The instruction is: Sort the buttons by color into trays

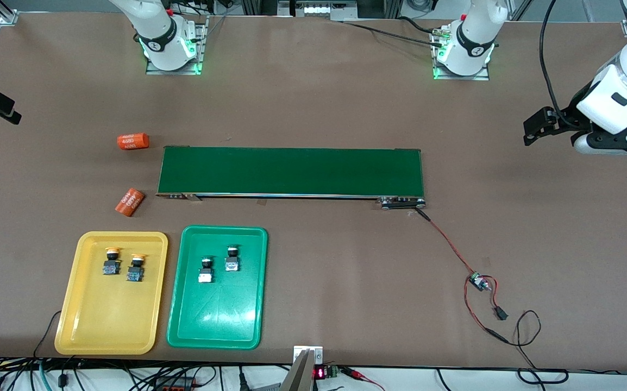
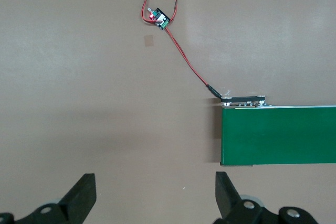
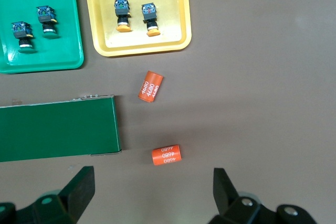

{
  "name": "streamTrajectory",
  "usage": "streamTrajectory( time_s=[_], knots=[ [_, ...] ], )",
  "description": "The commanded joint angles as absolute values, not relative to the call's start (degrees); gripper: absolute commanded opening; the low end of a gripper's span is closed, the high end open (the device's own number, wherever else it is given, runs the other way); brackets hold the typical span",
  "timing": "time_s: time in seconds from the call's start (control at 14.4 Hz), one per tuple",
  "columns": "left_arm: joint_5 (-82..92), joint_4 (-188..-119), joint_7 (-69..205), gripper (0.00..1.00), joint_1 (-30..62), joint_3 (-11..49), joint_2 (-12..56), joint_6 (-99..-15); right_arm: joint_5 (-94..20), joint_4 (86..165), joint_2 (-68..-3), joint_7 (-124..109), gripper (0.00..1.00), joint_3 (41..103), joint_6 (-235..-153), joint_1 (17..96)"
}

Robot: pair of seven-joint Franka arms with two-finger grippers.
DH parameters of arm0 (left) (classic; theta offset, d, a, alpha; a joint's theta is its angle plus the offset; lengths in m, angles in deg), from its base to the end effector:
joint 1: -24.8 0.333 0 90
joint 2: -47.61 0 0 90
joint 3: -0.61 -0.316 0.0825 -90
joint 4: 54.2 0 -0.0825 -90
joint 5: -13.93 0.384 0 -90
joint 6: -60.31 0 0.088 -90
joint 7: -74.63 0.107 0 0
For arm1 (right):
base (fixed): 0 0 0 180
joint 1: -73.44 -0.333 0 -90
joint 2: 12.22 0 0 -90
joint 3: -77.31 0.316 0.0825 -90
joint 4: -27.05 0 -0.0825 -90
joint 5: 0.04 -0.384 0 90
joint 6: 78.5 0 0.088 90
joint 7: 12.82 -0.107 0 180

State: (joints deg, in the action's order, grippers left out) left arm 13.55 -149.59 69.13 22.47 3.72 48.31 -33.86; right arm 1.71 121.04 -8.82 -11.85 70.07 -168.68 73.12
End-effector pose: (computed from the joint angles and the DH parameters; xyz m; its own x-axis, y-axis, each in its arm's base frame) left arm 0.5525 -0.0535 0.5930 1.0000 0.0015 -0.0096 0.0016 -1.0000 0.0050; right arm 0.5313 -0.0698 0.6240 0.9946 -0.1033 -0.0080 -0.1031 -0.9944 0.0229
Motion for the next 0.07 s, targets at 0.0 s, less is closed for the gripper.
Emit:
streamTrajectory(
  time_s=[0.0],
  knots=[
    [14.3,-148.0,68.8,1.00,22.3,3.8,47.8,-32.7,1.4,120.1,-8.9,-11.7,1.00,70.1,-167.4,72.8]
  ],
)
